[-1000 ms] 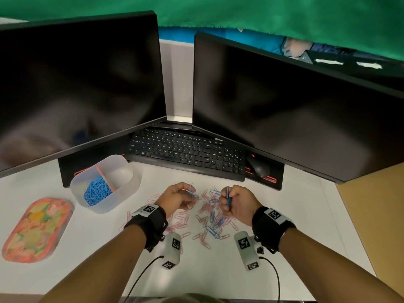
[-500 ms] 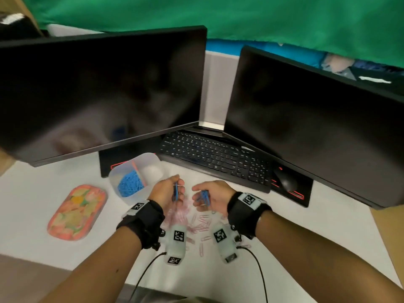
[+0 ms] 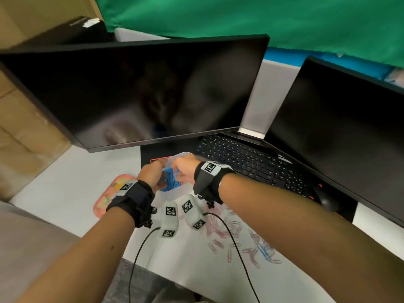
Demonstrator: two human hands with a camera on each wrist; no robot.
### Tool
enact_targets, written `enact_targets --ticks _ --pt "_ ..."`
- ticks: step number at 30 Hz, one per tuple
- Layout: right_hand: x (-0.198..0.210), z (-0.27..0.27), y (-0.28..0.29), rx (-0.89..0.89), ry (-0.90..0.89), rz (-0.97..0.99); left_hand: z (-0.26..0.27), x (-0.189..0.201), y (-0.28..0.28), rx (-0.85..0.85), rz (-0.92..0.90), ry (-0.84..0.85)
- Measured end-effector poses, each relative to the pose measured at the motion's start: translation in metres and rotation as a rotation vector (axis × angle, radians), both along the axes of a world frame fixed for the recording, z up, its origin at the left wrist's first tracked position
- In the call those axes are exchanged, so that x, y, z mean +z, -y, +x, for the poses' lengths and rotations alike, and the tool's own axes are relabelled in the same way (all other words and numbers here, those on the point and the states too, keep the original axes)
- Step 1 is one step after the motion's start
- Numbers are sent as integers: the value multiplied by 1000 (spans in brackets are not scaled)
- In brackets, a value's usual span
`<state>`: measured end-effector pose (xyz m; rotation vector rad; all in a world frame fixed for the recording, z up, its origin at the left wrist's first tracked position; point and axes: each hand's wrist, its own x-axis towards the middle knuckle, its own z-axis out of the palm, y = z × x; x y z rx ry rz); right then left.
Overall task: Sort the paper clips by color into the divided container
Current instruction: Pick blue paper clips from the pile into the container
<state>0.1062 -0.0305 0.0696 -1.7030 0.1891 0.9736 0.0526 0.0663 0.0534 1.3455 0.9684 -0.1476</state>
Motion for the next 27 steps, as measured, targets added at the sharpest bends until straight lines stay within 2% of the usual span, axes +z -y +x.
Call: enact_targets --ticks 6,9,11,17,22,27 --pt "7 1 16 -7 -43 90 7 1 0 -78 116 -5" --pt "5 2 37 2 -45 98 9 5 13 -115 257 87" --pt "0 2 59 -8 20 56 10 7 27 -165 322 168" --pt "-23 -6 159 -57 144 -92 12 -3 78 -584 405 276" --pt "-42 -19 253 -255 225 -296 9 -25 126 -874 557 231" --pt "-66 -36 315 -284 274 -524 5 -48 168 -1158 673 185"
